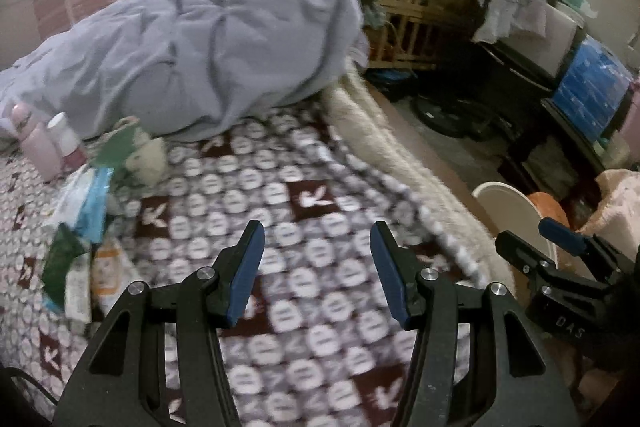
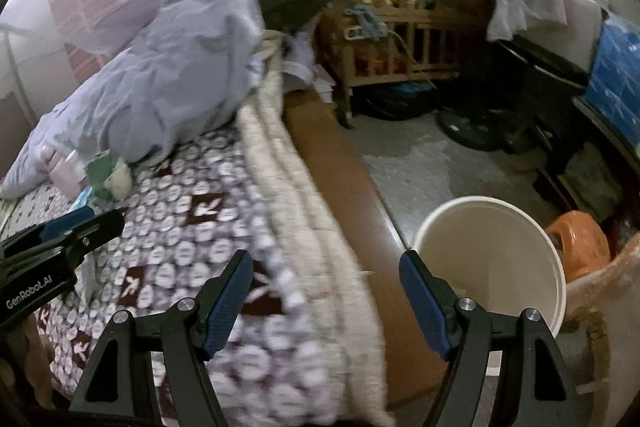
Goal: Collect trash
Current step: 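Move both open tools back to the trash pile on the bed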
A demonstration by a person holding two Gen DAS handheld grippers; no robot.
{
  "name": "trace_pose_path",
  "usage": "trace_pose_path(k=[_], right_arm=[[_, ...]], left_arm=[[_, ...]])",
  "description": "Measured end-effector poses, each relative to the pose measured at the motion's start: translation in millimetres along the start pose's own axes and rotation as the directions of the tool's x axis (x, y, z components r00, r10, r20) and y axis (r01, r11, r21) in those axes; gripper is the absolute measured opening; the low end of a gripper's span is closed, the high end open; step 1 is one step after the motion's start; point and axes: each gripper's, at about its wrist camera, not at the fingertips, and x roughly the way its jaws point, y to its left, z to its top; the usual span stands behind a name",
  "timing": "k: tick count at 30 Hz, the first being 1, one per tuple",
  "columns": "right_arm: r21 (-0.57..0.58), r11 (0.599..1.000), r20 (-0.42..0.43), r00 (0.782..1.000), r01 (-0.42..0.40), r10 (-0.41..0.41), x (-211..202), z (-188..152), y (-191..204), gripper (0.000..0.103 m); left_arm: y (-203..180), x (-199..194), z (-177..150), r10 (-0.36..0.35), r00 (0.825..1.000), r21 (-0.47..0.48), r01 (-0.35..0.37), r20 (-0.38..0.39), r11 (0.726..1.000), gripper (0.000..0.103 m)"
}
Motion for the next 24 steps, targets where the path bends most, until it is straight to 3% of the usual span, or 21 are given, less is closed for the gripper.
trace_pose_path(k=[12, 24], right_arm=[[-0.126, 0.986, -0.035, 0.994, -0.109, 0.106, 6, -1, 86, 0.073], [-0.255, 0.915, -0.192, 0.943, -0.314, 0.27, 36, -21, 180, 0.073]], left_arm=[[83, -33, -23, 0.107, 0.994, -0.096, -0.107, -0.009, 0.99, 0.054], [198, -45, -59, 0.209, 0.974, -0.198, -0.221, -0.083, 0.955, 0.054]])
